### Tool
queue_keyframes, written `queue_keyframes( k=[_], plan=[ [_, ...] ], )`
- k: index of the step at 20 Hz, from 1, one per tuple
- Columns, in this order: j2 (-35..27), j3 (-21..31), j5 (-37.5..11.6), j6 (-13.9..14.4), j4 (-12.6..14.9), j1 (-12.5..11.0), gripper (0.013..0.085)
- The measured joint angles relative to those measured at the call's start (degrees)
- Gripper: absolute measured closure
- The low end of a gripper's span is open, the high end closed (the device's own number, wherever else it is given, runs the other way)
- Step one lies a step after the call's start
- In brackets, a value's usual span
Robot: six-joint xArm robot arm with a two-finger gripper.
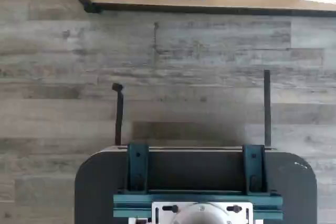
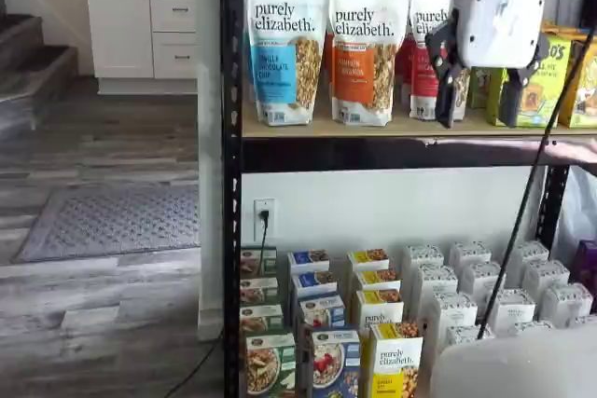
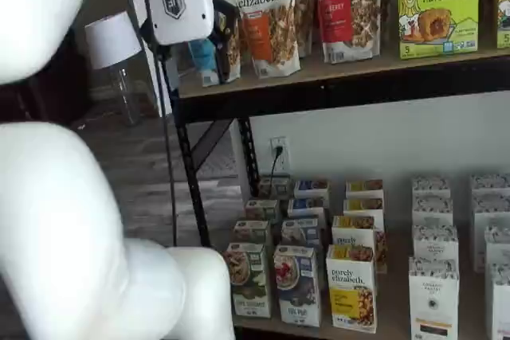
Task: Pick up the blue and white box that is on the bottom shelf, the second box from the left
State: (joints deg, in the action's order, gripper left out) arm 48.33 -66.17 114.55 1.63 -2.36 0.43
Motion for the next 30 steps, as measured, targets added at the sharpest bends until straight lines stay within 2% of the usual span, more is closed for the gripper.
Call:
queue_keyframes(
  k=[1, 8, 17, 30],
  plan=[
    [2.1, 1.9, -3.3, 1.3, 1.7, 2.1, 0.0130],
    [3.1, 2.6, -3.6, 3.5, 1.6, 4.2, 0.0130],
    [4.4, 4.5, -5.1, 4.1, 1.8, 4.8, 0.0130],
    [7.3, 12.8, -13.3, 3.9, 2.3, 4.7, 0.0130]
  ],
)
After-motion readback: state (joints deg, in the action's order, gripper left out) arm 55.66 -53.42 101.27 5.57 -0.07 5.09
